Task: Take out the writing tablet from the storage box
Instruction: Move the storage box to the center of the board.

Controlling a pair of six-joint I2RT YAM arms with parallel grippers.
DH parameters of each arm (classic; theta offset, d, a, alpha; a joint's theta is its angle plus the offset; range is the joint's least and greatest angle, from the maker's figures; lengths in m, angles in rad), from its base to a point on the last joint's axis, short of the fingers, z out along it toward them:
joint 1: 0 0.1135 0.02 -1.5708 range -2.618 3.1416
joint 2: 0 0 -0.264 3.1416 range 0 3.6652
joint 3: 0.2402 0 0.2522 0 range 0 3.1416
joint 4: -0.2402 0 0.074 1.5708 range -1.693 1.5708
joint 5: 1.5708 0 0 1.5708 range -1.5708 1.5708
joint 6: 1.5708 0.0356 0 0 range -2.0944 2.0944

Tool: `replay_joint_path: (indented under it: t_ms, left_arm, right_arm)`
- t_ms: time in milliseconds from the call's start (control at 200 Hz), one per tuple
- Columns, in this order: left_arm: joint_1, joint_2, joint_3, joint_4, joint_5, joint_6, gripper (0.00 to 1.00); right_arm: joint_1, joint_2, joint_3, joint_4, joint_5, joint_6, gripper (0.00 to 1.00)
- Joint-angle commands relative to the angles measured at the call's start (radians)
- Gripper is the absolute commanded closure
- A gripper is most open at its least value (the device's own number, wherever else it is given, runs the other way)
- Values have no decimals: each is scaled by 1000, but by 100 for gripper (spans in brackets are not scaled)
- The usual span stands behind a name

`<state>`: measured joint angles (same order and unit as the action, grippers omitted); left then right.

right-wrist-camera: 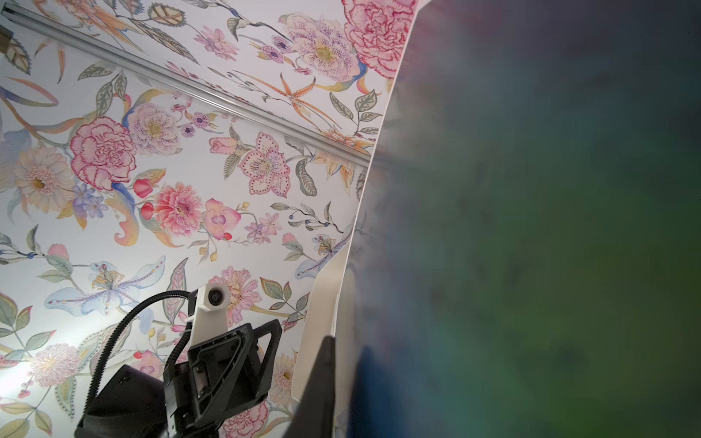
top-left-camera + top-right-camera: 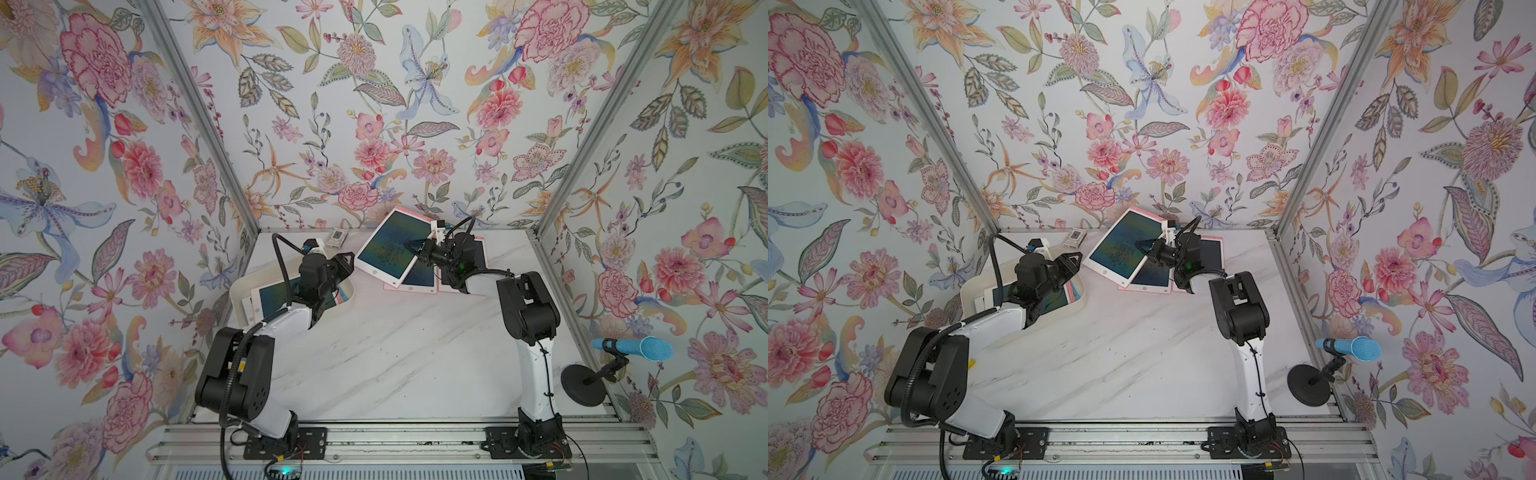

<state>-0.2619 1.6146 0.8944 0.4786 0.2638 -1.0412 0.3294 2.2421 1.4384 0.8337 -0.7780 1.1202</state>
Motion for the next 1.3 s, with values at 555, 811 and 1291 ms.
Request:
replay_joint_path:
  t_ms: [555, 811, 1291]
  left_arm:
    - [25, 354, 358, -347, 56, 134, 66]
    - [85, 381, 350, -393, 68, 151, 66]
    - [195, 400, 270, -409, 119, 194, 65]
  right_arm:
    - [-2, 63, 173, -295, -71, -233, 98]
    - [24, 133, 306, -445, -84, -311, 98]
    - [91, 351, 668, -712, -132, -420, 98]
